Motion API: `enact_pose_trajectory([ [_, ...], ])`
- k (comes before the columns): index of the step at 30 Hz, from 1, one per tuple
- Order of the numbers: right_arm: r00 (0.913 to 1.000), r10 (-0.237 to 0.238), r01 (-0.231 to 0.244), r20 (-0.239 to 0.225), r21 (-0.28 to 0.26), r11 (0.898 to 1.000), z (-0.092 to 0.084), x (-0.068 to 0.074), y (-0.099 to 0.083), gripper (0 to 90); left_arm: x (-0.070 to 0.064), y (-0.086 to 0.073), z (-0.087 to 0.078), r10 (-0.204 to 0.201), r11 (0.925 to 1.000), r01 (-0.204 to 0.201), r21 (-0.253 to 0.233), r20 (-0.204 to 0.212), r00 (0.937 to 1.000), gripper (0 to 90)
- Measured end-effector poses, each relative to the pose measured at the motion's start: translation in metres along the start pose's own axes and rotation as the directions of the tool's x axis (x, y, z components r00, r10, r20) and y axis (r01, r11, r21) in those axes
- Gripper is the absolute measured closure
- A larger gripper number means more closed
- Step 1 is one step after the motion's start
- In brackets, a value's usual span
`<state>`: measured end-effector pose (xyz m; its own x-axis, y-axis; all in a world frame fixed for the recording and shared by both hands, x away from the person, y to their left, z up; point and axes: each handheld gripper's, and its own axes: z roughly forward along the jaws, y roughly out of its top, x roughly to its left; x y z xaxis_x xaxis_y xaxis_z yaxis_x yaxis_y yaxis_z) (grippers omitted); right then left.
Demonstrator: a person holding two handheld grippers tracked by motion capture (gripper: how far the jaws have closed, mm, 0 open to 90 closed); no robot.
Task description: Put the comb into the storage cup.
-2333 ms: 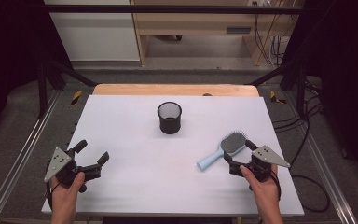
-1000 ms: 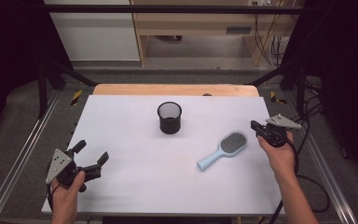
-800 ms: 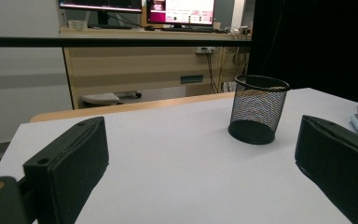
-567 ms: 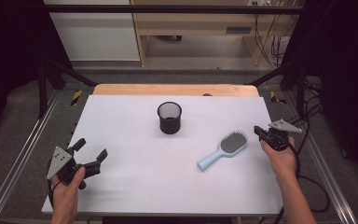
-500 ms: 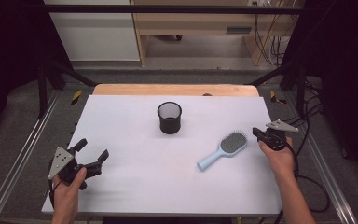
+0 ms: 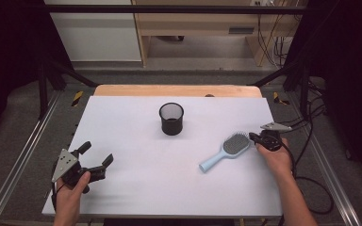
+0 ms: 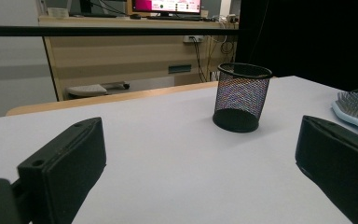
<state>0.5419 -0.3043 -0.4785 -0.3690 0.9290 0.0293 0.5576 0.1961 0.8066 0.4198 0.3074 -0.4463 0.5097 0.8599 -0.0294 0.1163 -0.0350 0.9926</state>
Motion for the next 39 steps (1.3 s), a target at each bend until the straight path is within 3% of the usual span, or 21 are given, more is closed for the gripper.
enact_pose_trajectory([
  [5, 0.9998, 0.021, -0.021, -0.004, -0.017, 1.000, 0.005, -0.003, -0.001, 90.0, -0.002, 0.000, 0.000, 0.003, 1.0000, -0.003, 0.005, 0.006, 1.0000, 1.8],
  [15, 0.9976, -0.044, 0.044, -0.052, 0.001, 0.999, 0.001, 0.010, 0.000, 90.0, -0.003, 0.000, 0.001, 0.004, 0.9999, -0.004, 0.013, 0.005, 1.0000, 1.9],
  [19, 0.9969, -0.046, 0.047, -0.063, 0.014, 0.999, -0.003, 0.019, 0.001, 90.0, -0.003, 0.000, 0.000, 0.001, 0.9998, -0.001, 0.019, -0.001, 1.0000, 2.0],
  [30, 0.9958, -0.034, 0.038, -0.085, 0.046, 0.998, -0.016, 0.055, -0.008, 90.0, -0.003, 0.000, 0.000, -0.006, 0.9995, 0.006, 0.032, -0.004, 1.0000, 2.3],
  [39, 0.9880, -0.048, 0.058, -0.147, 0.068, 0.996, -0.017, 0.109, -0.007, 90.0, -0.002, -0.001, -0.001, -0.007, 0.9990, 0.008, 0.045, -0.010, 0.9999, 2.5],
])
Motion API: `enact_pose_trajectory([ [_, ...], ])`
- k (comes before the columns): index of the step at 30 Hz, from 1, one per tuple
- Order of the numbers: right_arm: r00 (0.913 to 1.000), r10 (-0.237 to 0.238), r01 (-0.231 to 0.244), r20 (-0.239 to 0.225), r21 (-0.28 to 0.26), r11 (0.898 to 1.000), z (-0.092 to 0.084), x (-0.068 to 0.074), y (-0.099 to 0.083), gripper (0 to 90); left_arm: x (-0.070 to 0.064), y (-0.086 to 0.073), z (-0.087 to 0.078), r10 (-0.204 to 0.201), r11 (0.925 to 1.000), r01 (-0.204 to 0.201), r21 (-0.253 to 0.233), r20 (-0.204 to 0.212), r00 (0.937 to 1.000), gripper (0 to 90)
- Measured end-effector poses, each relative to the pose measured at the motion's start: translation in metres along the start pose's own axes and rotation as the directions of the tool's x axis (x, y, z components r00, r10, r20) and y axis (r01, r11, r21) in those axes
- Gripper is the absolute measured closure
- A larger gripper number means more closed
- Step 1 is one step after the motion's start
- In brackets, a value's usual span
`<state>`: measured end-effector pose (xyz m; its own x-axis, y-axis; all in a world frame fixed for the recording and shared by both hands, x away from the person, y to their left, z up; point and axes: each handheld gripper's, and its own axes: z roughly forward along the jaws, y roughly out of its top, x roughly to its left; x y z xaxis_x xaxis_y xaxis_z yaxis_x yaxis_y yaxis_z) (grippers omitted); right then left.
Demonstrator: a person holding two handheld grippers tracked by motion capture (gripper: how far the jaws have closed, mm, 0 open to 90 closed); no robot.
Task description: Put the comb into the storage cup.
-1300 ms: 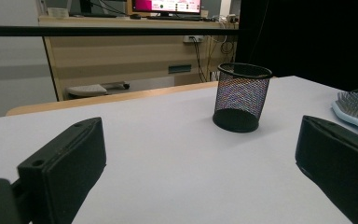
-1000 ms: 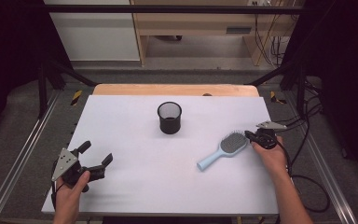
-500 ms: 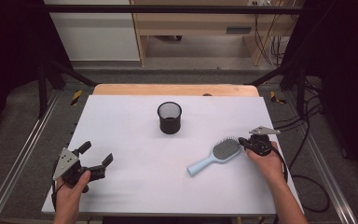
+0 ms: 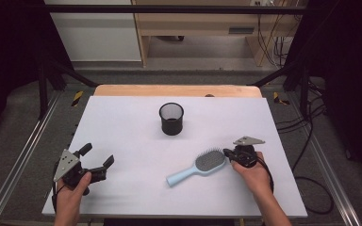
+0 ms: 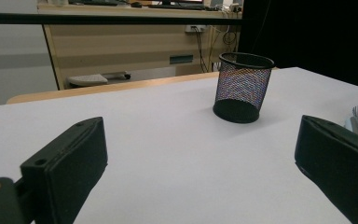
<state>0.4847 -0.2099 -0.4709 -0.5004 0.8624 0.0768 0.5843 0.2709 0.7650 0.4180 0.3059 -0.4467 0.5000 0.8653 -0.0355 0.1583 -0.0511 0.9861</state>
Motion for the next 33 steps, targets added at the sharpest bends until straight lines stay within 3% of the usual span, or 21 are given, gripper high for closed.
enact_pose_trajectory([
  [13, 0.9968, -0.061, 0.061, -0.052, 0.002, 0.998, 0.011, 0.065, 0.002, 90.0, 0.001, -0.001, 0.000, -0.005, 0.9996, 0.005, 0.026, -0.011, 0.9999, 2.7],
  [14, 0.9968, -0.061, 0.061, -0.052, 0.002, 0.998, 0.011, 0.065, 0.002, 90.0, 0.001, -0.001, 0.000, -0.005, 0.9996, 0.005, 0.026, -0.011, 0.9999, 2.7],
  [15, 0.9952, -0.076, 0.076, -0.061, -0.002, 0.997, 0.014, 0.076, 0.003, 90.0, 0.002, -0.001, 0.000, -0.008, 0.9996, 0.008, 0.028, -0.014, 0.9999, 2.7],
  [20, 0.9897, -0.116, 0.117, -0.084, -0.001, 0.993, 0.019, 0.100, 0.005, 90.0, 0.003, -0.001, -0.001, -0.014, 0.9993, 0.015, 0.033, -0.019, 0.9997, 2.8],
  [30, 0.9750, -0.159, 0.161, -0.155, 0.002, 0.987, 0.030, 0.138, 0.009, 90.0, 0.005, 0.000, -0.001, -0.010, 0.9988, 0.012, 0.048, -0.028, 0.9995, 2.8],
  [33, 0.9732, -0.173, 0.174, -0.152, -0.001, 0.985, 0.034, 0.149, 0.012, 90.0, 0.006, 0.000, -0.001, -0.015, 0.9987, 0.016, 0.049, -0.029, 0.9995, 2.8],
])
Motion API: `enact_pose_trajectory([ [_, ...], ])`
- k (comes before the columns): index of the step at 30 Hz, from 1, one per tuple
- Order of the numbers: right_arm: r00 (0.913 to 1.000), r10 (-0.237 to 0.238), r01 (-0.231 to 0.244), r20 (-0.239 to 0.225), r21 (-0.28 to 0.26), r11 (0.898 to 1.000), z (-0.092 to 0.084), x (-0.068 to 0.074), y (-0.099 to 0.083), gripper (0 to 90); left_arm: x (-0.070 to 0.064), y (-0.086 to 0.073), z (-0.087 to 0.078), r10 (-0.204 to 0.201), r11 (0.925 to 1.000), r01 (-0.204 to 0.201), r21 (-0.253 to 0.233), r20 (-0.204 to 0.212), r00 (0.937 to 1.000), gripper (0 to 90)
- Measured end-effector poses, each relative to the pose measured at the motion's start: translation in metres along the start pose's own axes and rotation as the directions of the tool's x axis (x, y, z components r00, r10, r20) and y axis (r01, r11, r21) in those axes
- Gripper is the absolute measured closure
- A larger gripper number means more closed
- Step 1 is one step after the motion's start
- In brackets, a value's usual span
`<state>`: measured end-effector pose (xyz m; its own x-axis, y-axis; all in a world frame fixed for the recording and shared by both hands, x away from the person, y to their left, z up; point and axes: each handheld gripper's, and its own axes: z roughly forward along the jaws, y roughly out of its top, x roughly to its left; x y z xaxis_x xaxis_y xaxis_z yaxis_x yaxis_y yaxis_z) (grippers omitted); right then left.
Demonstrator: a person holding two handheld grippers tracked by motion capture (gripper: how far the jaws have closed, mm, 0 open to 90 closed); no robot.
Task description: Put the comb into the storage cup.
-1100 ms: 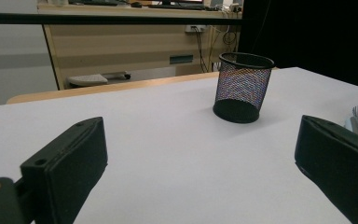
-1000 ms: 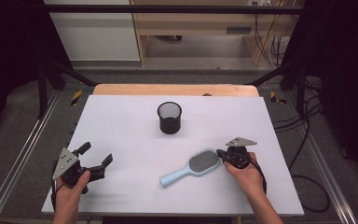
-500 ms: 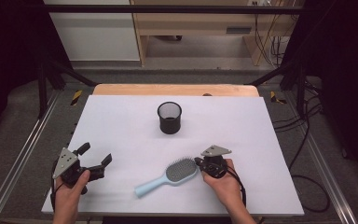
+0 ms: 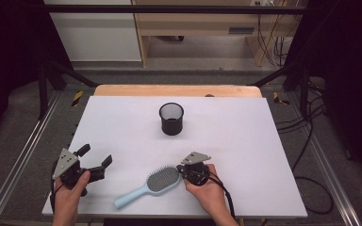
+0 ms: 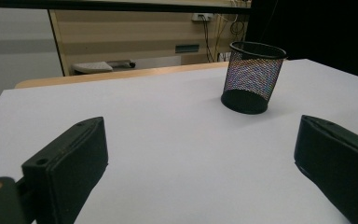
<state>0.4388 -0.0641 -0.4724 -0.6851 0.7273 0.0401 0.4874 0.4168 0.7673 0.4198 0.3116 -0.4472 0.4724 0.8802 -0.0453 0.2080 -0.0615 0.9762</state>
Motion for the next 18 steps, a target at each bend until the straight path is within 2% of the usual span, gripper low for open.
enact_pose_trajectory([
  [8, 0.9995, -0.014, 0.013, -0.030, -0.006, 1.000, 0.008, 0.013, 0.005, 90.0, 0.001, 0.000, 0.000, 0.005, 0.9999, -0.005, 0.014, 0.001, 1.0000, 2.8],
  [13, 0.9995, 0.005, -0.006, -0.031, -0.041, 0.999, 0.004, 0.003, 0.004, 90.0, -0.001, 0.002, -0.001, 0.015, 0.9997, -0.016, 0.021, 0.005, 0.9999, 3.0],
  [15, 0.9993, 0.015, -0.018, -0.035, -0.086, 0.996, -0.003, -0.004, 0.004, 86.5, -0.006, 0.006, -0.005, 0.032, 0.9990, -0.033, 0.030, 0.029, 0.9991, 3.0],
  [16, 0.9992, 0.020, -0.024, -0.035, -0.096, 0.995, -0.006, -0.006, 0.004, 82.9, -0.009, 0.008, -0.007, 0.050, 0.9978, -0.052, 0.042, 0.033, 0.9982, 2.9],
  [17, 0.9992, 0.020, -0.024, -0.035, -0.096, 0.995, -0.006, -0.006, 0.004, 82.9, -0.009, 0.008, -0.007, 0.050, 0.9978, -0.052, 0.042, 0.033, 0.9982, 2.9],
  [18, 0.9984, 0.036, -0.042, -0.043, -0.133, 0.990, -0.015, -0.014, 0.003, 71.4, -0.014, 0.011, -0.009, 0.074, 0.9954, -0.077, 0.057, 0.048, 0.9960, 2.9],
])
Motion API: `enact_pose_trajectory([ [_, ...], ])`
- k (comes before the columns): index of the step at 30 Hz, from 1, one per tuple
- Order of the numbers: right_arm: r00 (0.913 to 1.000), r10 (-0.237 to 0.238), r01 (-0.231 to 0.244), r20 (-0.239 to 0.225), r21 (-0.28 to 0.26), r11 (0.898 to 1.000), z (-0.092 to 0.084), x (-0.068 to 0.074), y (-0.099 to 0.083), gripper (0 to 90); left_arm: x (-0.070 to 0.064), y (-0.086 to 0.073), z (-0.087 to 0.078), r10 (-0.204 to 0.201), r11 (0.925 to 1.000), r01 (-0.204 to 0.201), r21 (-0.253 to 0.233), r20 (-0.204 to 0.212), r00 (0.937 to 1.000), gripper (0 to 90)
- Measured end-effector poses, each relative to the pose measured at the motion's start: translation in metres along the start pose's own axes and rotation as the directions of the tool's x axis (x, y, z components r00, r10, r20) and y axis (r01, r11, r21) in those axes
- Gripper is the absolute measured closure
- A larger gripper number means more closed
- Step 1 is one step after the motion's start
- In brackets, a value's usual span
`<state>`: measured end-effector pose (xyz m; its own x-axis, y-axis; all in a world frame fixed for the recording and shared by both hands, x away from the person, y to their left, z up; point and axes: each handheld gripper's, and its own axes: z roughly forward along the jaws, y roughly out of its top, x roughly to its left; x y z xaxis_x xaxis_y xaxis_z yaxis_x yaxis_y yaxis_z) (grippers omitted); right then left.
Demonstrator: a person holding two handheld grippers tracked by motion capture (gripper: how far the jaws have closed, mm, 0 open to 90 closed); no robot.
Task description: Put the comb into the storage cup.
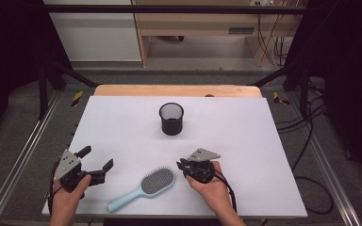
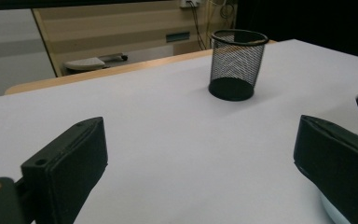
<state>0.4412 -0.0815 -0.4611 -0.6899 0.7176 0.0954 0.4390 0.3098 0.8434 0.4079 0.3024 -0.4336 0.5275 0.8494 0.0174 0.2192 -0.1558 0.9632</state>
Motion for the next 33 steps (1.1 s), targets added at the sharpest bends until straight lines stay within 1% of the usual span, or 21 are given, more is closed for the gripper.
enact_pose_trajectory([
  [3, 1.0000, 0.007, -0.007, -0.001, -0.034, 0.999, -0.014, -0.012, 0.000, 52.2, -0.006, 0.005, -0.001, 0.011, 0.9999, -0.012, 0.011, 0.027, 0.9996, 2.8],
  [5, 0.9998, 0.011, -0.010, 0.018, -0.067, 0.998, -0.027, -0.022, -0.002, 41.7, -0.016, 0.013, 0.001, 0.063, 0.9973, -0.065, 0.034, 0.060, 0.9962, 2.8],
  [6, 0.9992, 0.025, -0.022, 0.031, -0.086, 0.996, -0.034, -0.027, -0.003, 37.1, -0.016, 0.013, 0.001, 0.063, 0.9973, -0.065, 0.034, 0.060, 0.9962, 2.8],
  [8, 0.9978, 0.044, -0.038, 0.050, -0.112, 0.993, -0.041, -0.034, -0.006, 31.7, -0.023, 0.018, 0.002, 0.064, 0.9964, -0.069, 0.048, 0.099, 0.9931, 2.8],
  [9, 0.9942, 0.075, -0.063, 0.077, -0.142, 0.988, -0.052, -0.044, -0.011, 22.9, -0.028, 0.020, 0.003, 0.049, 0.9961, -0.058, 0.066, 0.135, 0.9896, 2.8],
  [11, 0.9895, 0.099, -0.080, 0.106, -0.167, 0.983, -0.062, -0.052, -0.016, 15.3, -0.031, 0.021, 0.005, 0.041, 0.9941, -0.056, 0.093, 0.157, 0.9867, 2.8],
  [14, 0.9777, 0.136, -0.096, 0.160, -0.237, 0.967, -0.081, -0.065, -0.025, 8.3, -0.037, 0.022, 0.008, 0.042, 0.9857, -0.070, 0.153, 0.182, 0.9823, 3.1],
  [15, 0.9777, 0.136, -0.096, 0.160, -0.237, 0.967, -0.081, -0.065, -0.025, 8.3, -0.037, 0.022, 0.008, 0.042, 0.9857, -0.070, 0.153, 0.182, 0.9823, 3.1],
  [16, 0.9741, 0.143, -0.094, 0.175, -0.258, 0.962, -0.087, -0.071, -0.028, 6.6, -0.042, 0.023, 0.011, 0.060, 0.9739, -0.103, 0.202, 0.208, 0.9763, 3.1],
  [17, 0.9718, 0.141, -0.087, 0.189, -0.266, 0.960, -0.089, -0.073, -0.029, 6.6, -0.042, 0.023, 0.011, 0.060, 0.9739, -0.103, 0.202, 0.208, 0.9763, 3.1],
  [18, 0.9678, 0.147, -0.088, 0.204, -0.273, 0.958, -0.091, -0.077, -0.030, 6.6, -0.048, 0.023, 0.013, 0.069, 0.9588, -0.128, 0.253, 0.231, 0.9705, 3.1],
  [22, 0.9611, 0.172, -0.110, 0.216, -0.271, 0.956, -0.091, -0.084, -0.034, 7.5, -0.059, 0.019, 0.019, 0.075, 0.9198, -0.178, 0.349, 0.290, 0.9540, 3.9],
  [23, 0.9611, 0.172, -0.110, 0.216, -0.271, 0.956, -0.091, -0.084, -0.034, 7.5, -0.059, 0.019, 0.019, 0.075, 0.9198, -0.178, 0.349, 0.290, 0.9540, 4.9],
  [24, 0.9597, 0.173, -0.113, 0.221, -0.261, 0.959, -0.090, -0.085, -0.035, 7.7, -0.062, 0.016, 0.022, 0.086, 0.9038, -0.207, 0.375, 0.315, 0.9451, 6.8],
  [25, 0.9602, 0.172, -0.112, 0.220, -0.259, 0.959, -0.089, -0.084, -0.035, 7.7, -0.066, 0.010, 0.026, 0.099, 0.8780, -0.246, 0.411, 0.347, 0.9325, 7.2],
  [26, 0.9603, 0.170, -0.111, 0.221, -0.257, 0.960, -0.089, -0.084, -0.035, 7.7, -0.067, 0.007, 0.027, 0.101, 0.8691, -0.257, 0.423, 0.355, 0.9293, 7.2],
  [28, 0.9599, 0.170, -0.111, 0.223, -0.254, 0.961, -0.088, -0.083, -0.035, 7.9, -0.070, 0.001, 0.030, 0.084, 0.8560, -0.258, 0.448, 0.373, 0.9239, 7.7],
  [29, 0.9599, 0.170, -0.111, 0.223, -0.254, 0.961, -0.088, -0.083, -0.035, 7.9, -0.070, 0.001, 0.030, 0.084, 0.8560, -0.258, 0.448, 0.373, 0.9239, 7.7],
  [31, 0.9614, 0.168, -0.112, 0.218, -0.247, 0.963, -0.087, -0.081, -0.035, 8.0, -0.072, -0.002, 0.032, 0.083, 0.8410, -0.270, 0.469, 0.380, 0.9211, 8.1],
  [32, 0.9617, 0.167, -0.112, 0.217, -0.245, 0.963, -0.086, -0.081, -0.035, 7.9, -0.072, -0.002, 0.032, 0.083, 0.8410, -0.270, 0.469, 0.380, 0.9211, 9.7],
  [33, 0.9617, 0.167, -0.112, 0.217, -0.245, 0.963, -0.086, -0.081, -0.035, 7.9, -0.072, -0.002, 0.033, 0.086, 0.8335, -0.278, 0.477, 0.385, 0.9187, 9.7],
])
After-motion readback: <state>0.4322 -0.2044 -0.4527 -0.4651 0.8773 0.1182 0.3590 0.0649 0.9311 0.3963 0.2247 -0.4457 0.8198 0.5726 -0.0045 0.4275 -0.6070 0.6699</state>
